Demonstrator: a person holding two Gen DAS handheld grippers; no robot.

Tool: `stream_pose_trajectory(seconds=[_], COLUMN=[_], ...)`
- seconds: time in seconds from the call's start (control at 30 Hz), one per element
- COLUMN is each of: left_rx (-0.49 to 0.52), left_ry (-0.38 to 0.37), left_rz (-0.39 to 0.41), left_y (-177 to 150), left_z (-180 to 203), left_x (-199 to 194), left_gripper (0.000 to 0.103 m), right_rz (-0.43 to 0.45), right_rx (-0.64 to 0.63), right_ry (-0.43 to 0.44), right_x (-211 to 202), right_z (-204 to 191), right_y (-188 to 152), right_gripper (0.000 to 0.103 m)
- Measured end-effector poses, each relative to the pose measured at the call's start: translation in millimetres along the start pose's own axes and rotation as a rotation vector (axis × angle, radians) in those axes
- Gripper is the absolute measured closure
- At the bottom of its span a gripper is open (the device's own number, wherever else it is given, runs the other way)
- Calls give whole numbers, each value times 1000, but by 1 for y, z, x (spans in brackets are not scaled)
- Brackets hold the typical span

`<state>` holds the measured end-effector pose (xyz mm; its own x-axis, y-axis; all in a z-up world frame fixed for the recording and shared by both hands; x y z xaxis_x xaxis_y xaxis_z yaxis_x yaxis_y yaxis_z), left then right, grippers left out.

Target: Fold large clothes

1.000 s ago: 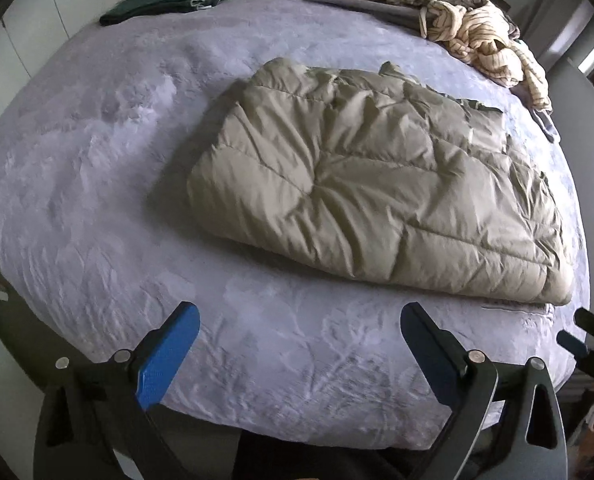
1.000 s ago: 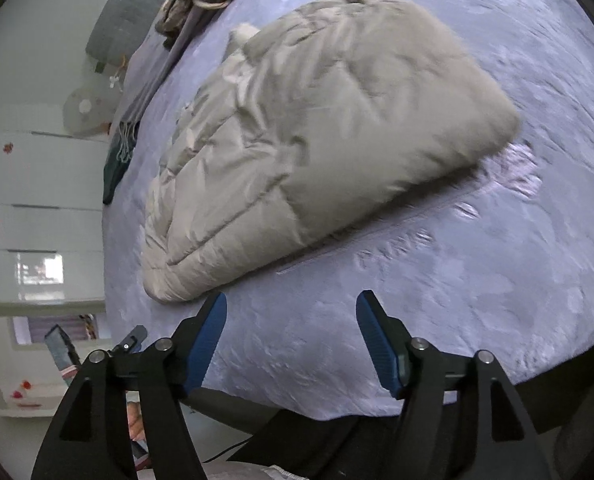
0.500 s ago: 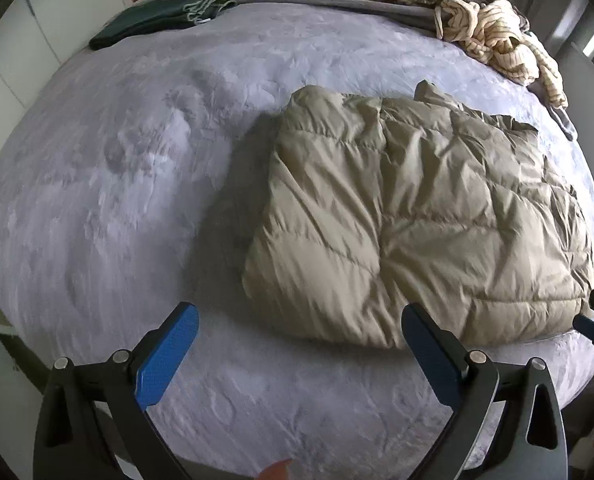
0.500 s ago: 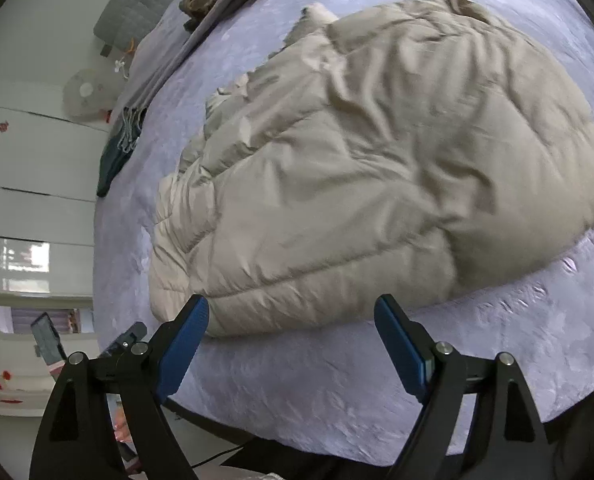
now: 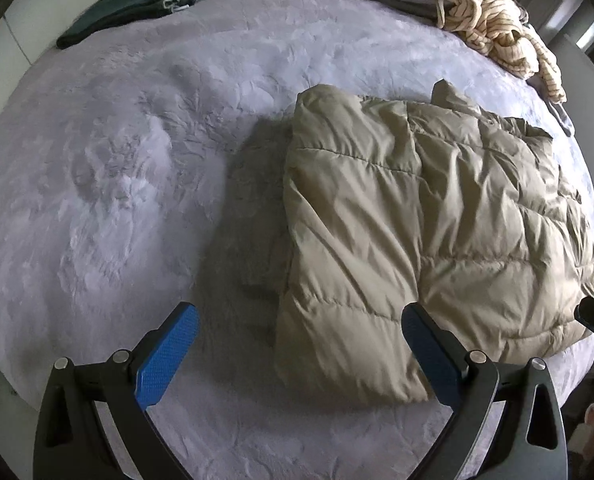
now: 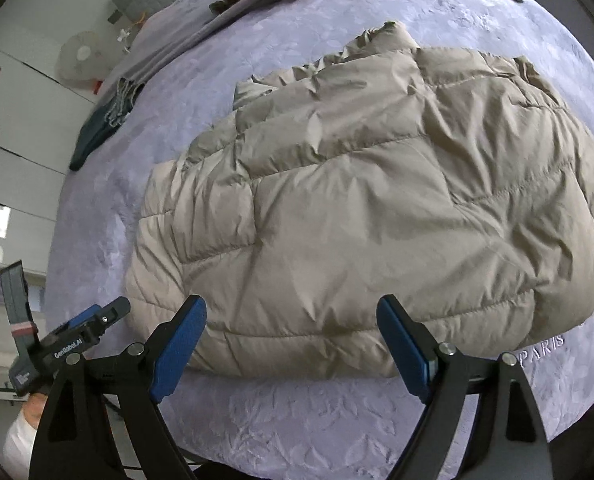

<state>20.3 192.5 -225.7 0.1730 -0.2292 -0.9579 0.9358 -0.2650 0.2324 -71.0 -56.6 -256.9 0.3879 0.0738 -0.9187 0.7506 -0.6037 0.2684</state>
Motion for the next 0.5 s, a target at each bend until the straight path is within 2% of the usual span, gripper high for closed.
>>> stream_pose_trajectory(seconds=[0.17,0.3,0.37,0.5], left_rx=[10,-38,-91,-127], left_ry=[-9,45,12,-20], left_rz=[-3,-2,-11,-4], left_y=[5,3,1,8], left_z=[5,-5,-12,-22], left_x=[6,10,13,17], left_gripper=[1,1,1,1], right_rz=[-30,-107,-114,-101], right_rx=[-55,-33,-54,-86], right_ry=[-114,-72,-66,-51], right_x=[5,10,11,13], right_z=[11,20,20,18], right_y=[5,12,20,36], right_gripper=[14,14,14,14])
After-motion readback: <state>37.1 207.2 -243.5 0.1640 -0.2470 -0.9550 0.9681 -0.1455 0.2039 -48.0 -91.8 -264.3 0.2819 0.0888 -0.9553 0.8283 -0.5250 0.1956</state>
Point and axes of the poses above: each gripper's, at about its wrist camera, not at the fingertips, and x roughly the way its jaws point, z to its right, y to its top, the point moved 10 cm from there along x, roughly the way its jaws point, and after that the axes turned 3 degrees about -y, right-handed, at the moved point
